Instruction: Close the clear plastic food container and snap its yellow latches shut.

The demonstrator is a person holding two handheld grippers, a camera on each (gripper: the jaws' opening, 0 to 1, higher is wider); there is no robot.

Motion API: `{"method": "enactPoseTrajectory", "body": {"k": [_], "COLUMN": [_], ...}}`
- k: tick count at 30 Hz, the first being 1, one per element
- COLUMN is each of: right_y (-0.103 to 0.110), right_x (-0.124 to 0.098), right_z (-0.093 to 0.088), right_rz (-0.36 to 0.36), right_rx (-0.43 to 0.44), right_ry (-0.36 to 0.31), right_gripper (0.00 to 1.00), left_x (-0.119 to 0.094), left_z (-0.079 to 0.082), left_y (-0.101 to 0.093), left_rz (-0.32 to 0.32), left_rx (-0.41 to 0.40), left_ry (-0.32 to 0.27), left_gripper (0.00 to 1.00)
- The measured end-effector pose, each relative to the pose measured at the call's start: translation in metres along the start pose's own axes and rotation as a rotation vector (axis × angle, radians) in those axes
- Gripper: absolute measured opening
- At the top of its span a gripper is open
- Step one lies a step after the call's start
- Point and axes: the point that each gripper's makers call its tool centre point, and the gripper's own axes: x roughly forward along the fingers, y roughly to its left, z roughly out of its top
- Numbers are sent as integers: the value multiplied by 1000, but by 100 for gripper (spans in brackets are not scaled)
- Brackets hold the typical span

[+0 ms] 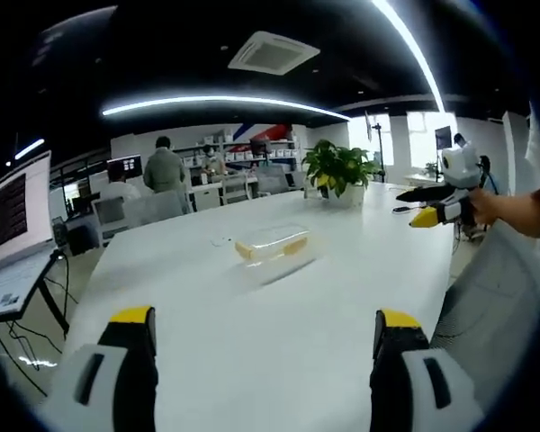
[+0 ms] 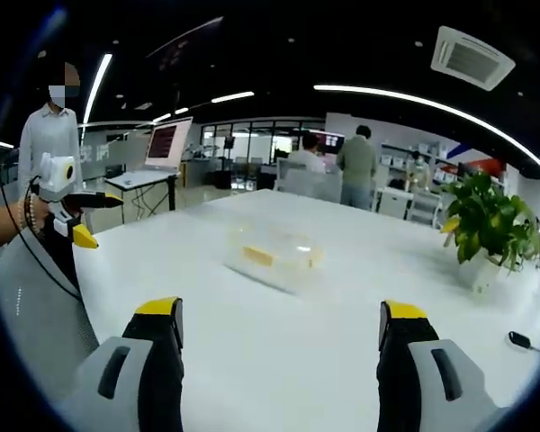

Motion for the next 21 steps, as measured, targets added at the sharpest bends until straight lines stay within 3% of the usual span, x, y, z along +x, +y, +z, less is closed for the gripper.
{"method": "enactPoseTrajectory", "body": {"k": [21], "right_y": [-2], "right_x": [1], "right_z": [-1], "right_rz": [-9], "right_rx": [-20], "right_ry": [16], "right_gripper": [87], "left_x": [3], "left_z": [2], "left_y": [-10], "left_rz": [-52], "left_rx": [-62], "left_ry": [-13], "left_gripper": [99]}}
